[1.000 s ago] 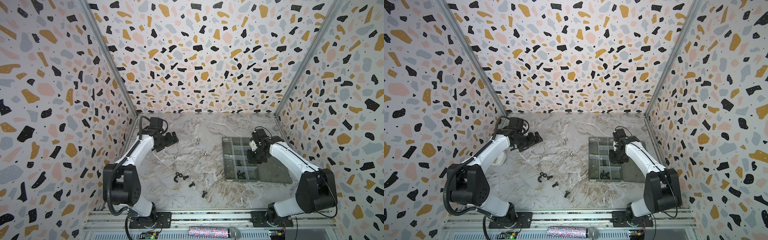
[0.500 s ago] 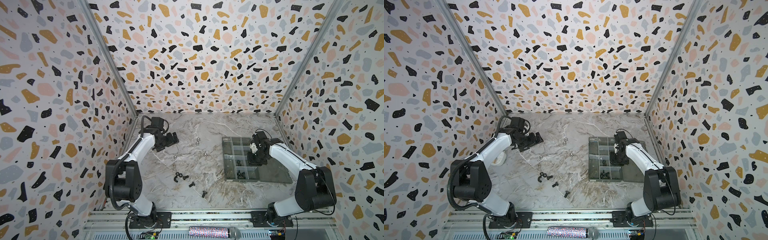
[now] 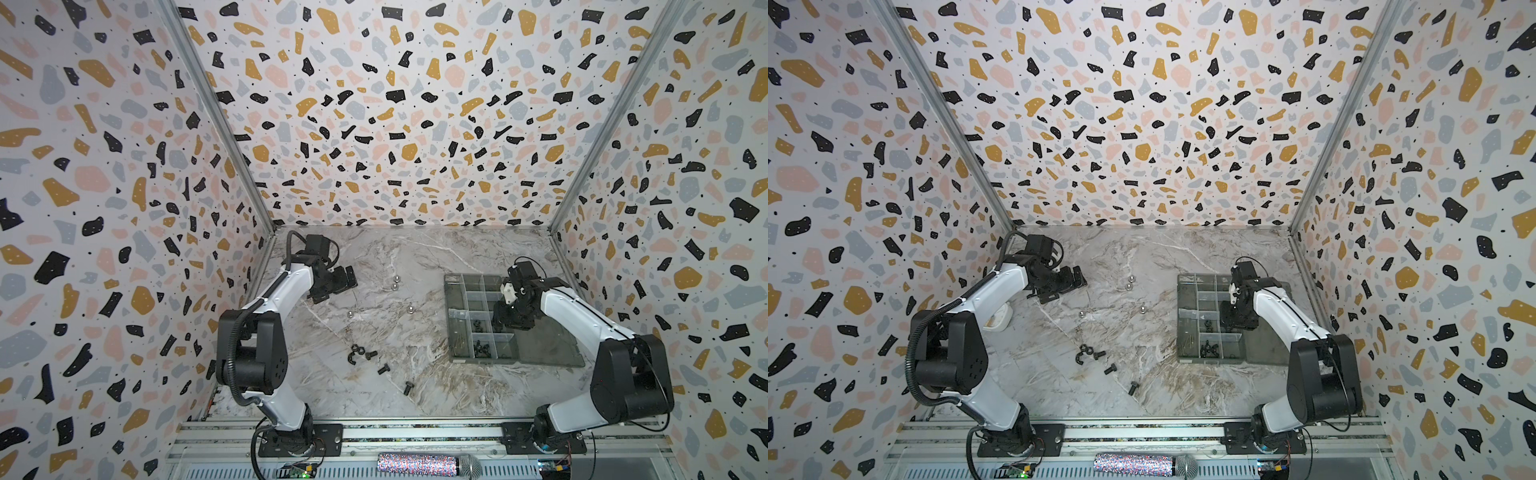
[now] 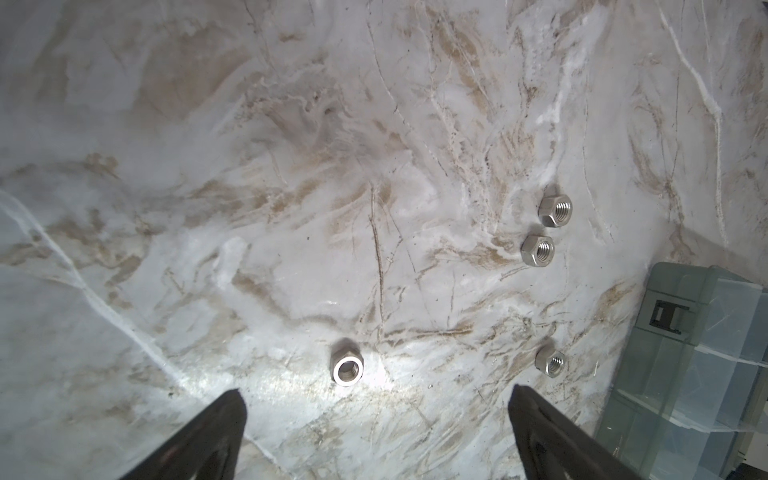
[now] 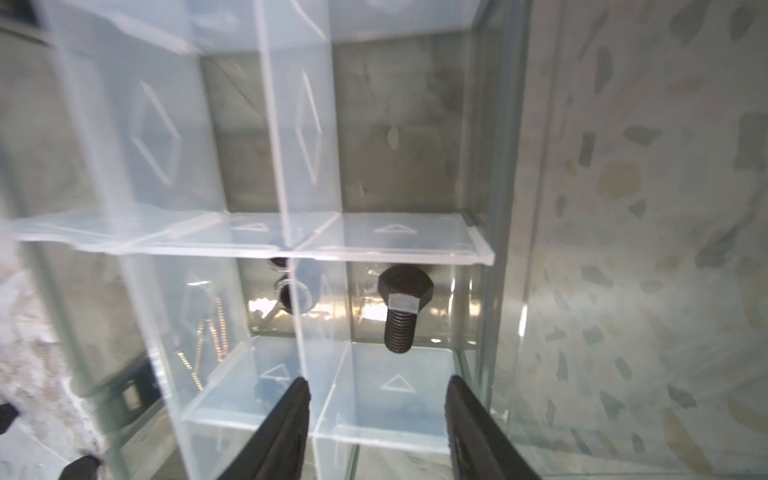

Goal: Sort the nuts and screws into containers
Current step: 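Lower the bolt into an organizer compartment and open the right gripper, then move the open right gripper back over the pile of black parts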

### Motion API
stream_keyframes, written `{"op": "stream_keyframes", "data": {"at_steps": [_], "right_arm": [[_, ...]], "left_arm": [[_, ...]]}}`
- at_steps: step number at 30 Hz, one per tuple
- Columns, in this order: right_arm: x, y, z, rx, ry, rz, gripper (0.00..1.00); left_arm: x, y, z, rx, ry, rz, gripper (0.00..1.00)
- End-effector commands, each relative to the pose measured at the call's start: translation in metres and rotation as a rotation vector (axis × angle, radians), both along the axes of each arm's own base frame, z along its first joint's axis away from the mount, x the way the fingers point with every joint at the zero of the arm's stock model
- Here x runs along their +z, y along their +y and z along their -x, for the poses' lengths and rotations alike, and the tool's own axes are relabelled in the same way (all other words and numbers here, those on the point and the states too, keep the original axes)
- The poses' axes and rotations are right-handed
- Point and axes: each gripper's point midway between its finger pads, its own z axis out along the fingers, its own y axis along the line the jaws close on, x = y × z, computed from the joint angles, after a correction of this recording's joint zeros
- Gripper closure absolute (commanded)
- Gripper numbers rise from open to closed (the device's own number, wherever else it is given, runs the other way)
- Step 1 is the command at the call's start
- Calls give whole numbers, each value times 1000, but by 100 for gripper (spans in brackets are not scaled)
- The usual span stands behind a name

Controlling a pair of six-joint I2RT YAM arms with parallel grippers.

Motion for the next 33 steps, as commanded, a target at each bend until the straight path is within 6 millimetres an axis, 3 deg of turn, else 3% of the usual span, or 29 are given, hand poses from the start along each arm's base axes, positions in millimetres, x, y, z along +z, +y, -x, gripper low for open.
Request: {"op": "stream_keyframes", "data": {"at_steps": [1,11,18,27,33], "right_arm": [[25,2,-14,-20,-120,-36,45],[71,21,-65,1,-224,-89,45],[87,77,-94,170,-257,-82,46],[80,167,-97,389,-257,-96,47],[69,212,-76,486,-234,-112,47]], "left_arm": [[1,1,-15,16,-77,-5,0],[-5,-4,-53,53,-103,21,0],[33,-8,-71,7,-162,-2,0],[68,5,-51,-43,-250,-93,0],[84,7,-15,-42,-305,-79,0]]}}
